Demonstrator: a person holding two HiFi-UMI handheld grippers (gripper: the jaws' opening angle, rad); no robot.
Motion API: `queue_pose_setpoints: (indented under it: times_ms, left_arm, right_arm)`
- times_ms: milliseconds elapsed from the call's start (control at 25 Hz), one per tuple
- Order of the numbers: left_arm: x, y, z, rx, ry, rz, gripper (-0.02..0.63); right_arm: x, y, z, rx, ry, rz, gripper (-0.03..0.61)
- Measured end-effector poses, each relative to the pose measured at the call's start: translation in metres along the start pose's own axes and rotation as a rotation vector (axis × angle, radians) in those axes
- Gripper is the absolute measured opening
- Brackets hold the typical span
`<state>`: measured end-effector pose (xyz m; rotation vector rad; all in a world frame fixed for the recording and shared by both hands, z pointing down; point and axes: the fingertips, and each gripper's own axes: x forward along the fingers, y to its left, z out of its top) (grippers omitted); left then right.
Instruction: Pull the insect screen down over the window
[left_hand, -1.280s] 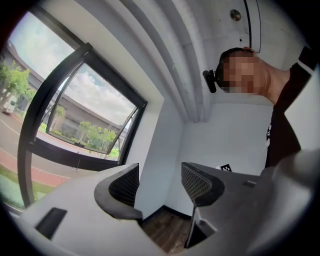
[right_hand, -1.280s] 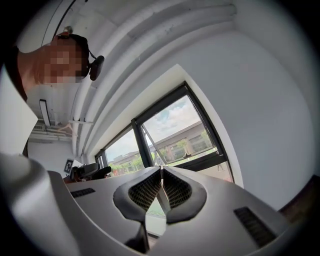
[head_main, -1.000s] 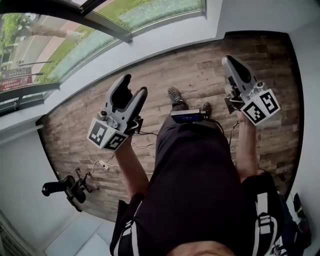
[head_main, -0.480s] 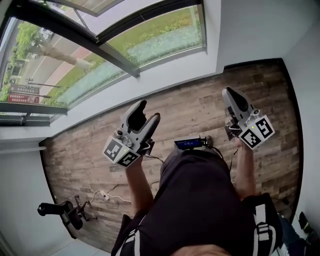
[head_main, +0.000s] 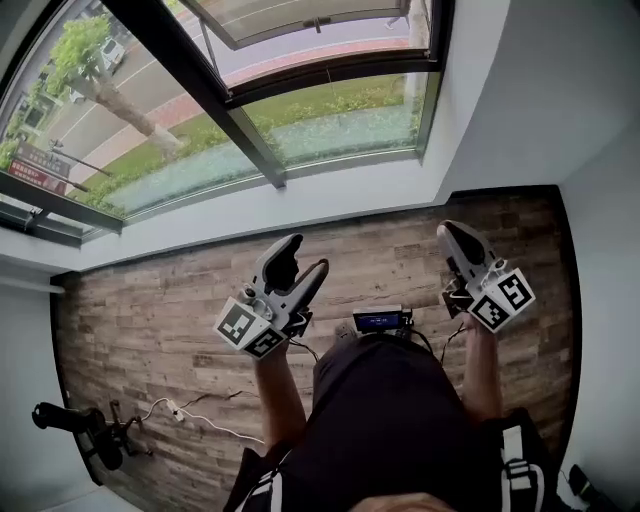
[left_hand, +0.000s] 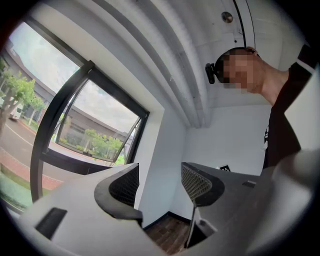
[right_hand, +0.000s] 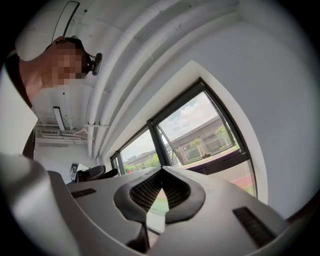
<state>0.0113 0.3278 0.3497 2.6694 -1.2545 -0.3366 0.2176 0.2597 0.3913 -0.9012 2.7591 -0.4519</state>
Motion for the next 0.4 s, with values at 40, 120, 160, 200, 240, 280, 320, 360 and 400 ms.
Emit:
queue_pose_setpoints:
  times_ms: [40, 120, 160, 200, 240, 280, 320, 360, 400]
  left_arm:
    - [-0.002, 0.003, 0.002, -0.001, -0.009, 0.003, 0.282]
    - [-0.006, 0.007, 0.006, -0.005, -0.026, 0.008, 0.282]
    - [-0.007, 0.009, 0.006, -0.010, -0.030, 0.008, 0.282]
    - [-0.008, 0.011, 0.004, -0.016, -0.032, 0.008, 0.282]
    - [-0.008, 0.012, 0.003, -0.020, -0.032, 0.006, 0.282]
    - [-0.008, 0.013, 0.001, -0.025, -0.031, 0.005, 0.282]
    - [-0.009, 0.014, 0.000, -0.028, -0.031, 0.003, 0.282]
    - [-0.009, 0.015, -0.001, -0.032, -0.031, 0.003, 0.282]
    - [-0.009, 0.016, -0.003, -0.036, -0.031, 0.002, 0.282]
  right_arm:
    - [0.003, 0.003, 0.002, -0.007, 0.002, 0.005, 0.008]
    - [0.008, 0.008, 0.004, -0.020, 0.008, 0.011, 0.009]
    - [0.009, 0.009, 0.004, -0.024, 0.011, 0.010, 0.009]
    - [0.009, 0.010, 0.003, -0.027, 0.014, 0.007, 0.009]
    - [0.008, 0.009, 0.002, -0.028, 0.018, 0.003, 0.009]
    - [0.008, 0.009, 0.000, -0.029, 0.020, -0.001, 0.009]
    - [0.008, 0.008, -0.001, -0.028, 0.023, -0.005, 0.009]
    - [0.008, 0.007, -0.002, -0.027, 0.025, -0.009, 0.009]
    - [0.008, 0.006, -0.003, -0.026, 0.028, -0.013, 0.009]
